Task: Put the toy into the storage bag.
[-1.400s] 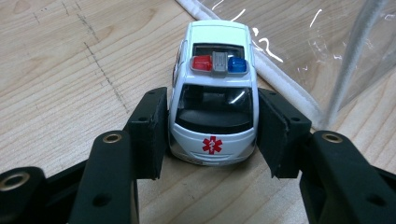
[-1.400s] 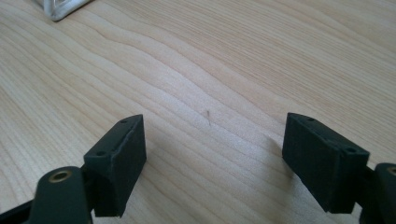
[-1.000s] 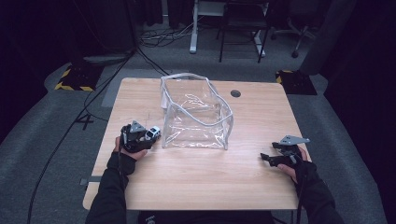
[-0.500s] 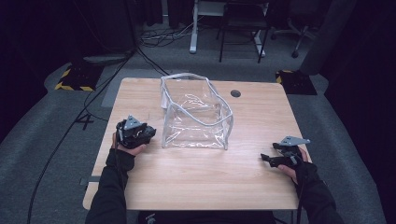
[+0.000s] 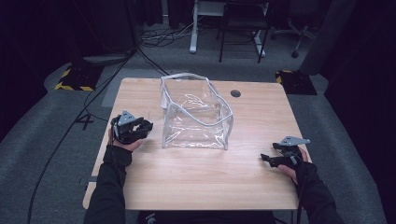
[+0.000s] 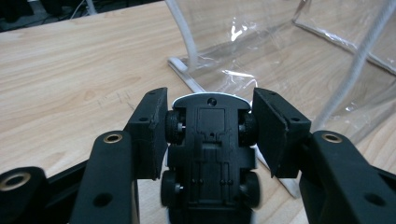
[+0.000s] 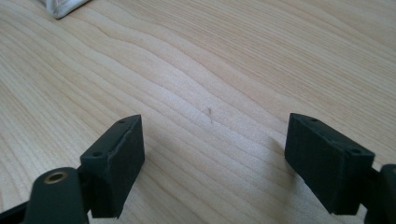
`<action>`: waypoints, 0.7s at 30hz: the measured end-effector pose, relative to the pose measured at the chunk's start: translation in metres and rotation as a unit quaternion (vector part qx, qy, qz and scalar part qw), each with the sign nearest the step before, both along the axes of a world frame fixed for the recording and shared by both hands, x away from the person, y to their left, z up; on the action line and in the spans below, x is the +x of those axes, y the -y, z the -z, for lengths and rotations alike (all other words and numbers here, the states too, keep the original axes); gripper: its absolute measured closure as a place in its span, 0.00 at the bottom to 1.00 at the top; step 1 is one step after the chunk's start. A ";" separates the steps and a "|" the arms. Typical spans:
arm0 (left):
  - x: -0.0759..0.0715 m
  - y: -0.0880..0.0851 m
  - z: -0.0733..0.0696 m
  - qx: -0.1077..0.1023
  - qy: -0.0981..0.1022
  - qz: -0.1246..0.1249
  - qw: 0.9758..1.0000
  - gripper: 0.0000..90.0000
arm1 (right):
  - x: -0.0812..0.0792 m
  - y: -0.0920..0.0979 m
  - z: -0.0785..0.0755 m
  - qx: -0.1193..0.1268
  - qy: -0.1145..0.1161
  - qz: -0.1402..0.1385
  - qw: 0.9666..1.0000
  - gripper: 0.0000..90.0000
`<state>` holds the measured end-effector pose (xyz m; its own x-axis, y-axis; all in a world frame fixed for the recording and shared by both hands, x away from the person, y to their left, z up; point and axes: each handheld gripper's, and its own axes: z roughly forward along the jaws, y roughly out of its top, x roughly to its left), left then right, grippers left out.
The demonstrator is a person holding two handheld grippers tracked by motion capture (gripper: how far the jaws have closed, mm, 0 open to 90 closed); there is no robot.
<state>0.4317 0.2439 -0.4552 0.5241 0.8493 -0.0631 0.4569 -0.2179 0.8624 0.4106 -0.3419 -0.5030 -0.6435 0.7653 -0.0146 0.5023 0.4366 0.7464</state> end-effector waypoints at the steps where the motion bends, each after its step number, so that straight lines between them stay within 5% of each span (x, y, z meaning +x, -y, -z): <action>1: 0.001 -0.001 -0.001 -0.003 0.001 -0.003 1.000 0.54 | 0.000 0.000 0.000 0.000 0.000 0.000 1.000 0.23; 21: 0.032 0.005 -0.028 -0.001 0.013 -0.003 1.000 0.54 | 0.000 0.000 0.000 0.000 0.000 0.000 1.000 0.23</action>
<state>0.4636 0.2390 -0.4271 0.5209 0.8521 -0.0509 0.4358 -0.2141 0.8742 0.4105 -0.3419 -0.5030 -0.6434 0.7654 -0.0149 0.5024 0.4368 0.7462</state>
